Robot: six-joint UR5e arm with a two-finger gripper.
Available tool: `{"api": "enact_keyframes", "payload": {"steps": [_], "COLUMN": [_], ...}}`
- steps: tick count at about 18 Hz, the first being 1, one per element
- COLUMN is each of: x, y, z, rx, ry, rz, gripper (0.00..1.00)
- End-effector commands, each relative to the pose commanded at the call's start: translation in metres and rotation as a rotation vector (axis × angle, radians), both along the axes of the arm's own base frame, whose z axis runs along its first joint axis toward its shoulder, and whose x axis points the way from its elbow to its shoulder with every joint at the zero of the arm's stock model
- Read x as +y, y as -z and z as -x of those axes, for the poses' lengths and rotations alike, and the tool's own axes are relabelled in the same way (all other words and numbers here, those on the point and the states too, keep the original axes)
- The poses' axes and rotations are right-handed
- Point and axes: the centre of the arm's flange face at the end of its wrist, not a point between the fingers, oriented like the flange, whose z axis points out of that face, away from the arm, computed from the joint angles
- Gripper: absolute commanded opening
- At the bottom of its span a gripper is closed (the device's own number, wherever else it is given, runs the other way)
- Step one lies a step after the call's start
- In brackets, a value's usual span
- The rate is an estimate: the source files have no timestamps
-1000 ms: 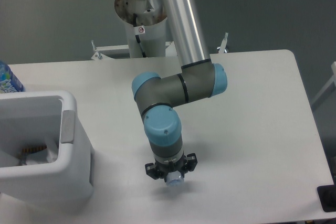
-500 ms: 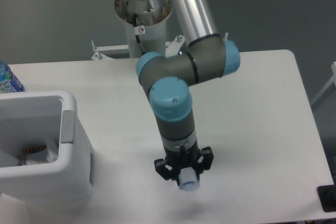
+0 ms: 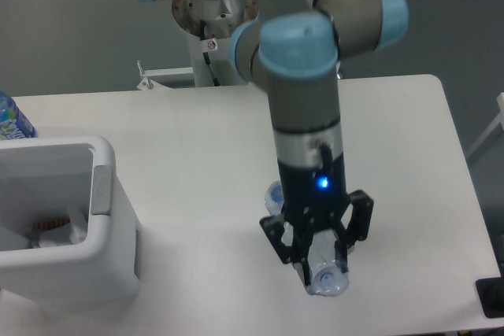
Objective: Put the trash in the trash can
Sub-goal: 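Close the gripper on the bottle and lift it upright, then carry the bottle over the white bin and lower it inside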
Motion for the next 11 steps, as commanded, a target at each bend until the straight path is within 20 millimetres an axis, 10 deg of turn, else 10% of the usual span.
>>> {"api": "enact_keyframes", "payload": {"steps": [11], "x": [0.022], "y": [-0.068], "z": [-0.107], "rx": [0.086], "ry": [0.153], "rz": [-0.095], "gripper": [0.47]}}
